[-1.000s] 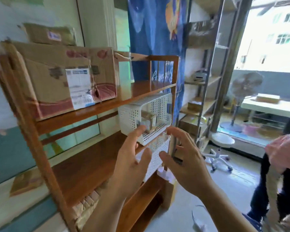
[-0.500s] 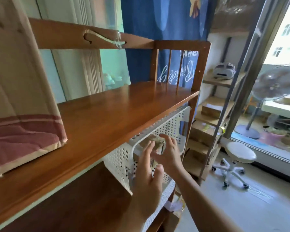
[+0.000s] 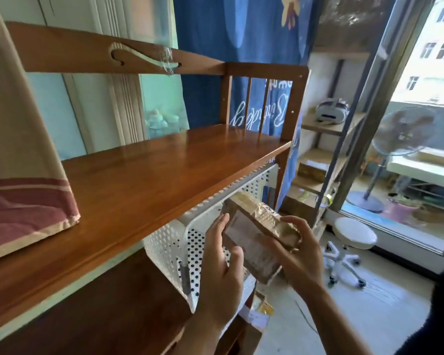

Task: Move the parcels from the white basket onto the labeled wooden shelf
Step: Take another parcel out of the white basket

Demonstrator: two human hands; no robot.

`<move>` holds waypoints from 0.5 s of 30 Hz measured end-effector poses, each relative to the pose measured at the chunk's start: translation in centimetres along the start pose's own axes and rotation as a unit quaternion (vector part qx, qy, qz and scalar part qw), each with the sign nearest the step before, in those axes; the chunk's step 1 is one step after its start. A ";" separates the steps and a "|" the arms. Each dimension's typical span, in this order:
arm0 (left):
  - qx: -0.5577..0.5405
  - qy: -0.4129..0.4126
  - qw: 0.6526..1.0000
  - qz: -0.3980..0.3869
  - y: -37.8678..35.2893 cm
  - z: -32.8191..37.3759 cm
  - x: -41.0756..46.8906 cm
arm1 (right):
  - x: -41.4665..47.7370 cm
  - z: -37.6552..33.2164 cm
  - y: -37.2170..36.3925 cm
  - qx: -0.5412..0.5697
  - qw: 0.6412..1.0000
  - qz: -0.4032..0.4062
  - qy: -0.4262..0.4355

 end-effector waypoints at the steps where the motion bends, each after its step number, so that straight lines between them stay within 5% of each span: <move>1: -0.002 -0.008 1.000 -0.001 -0.1 0.9 -1.1 | -0.9 -0.9 2.2 -0.004 1.000 0.004 0.006; 10: -0.189 -0.021 0.982 0.003 6.0 9.1 -16.8 | -16.0 -14.4 11.4 0.089 0.973 -0.170 0.132; 15: -0.147 -0.046 0.983 0.102 15.6 13.0 -27.2 | -24.4 -19.6 8.5 0.153 0.941 -0.265 0.144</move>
Point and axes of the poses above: each hand's wrist, its own x-axis towards the middle knuckle, its own y-axis out of the back of the hand, z = x × y, the point moved 10 cm from there along x, towards the middle knuckle, and after that the axes turned 2 degrees about -y, right-handed, at the moved point
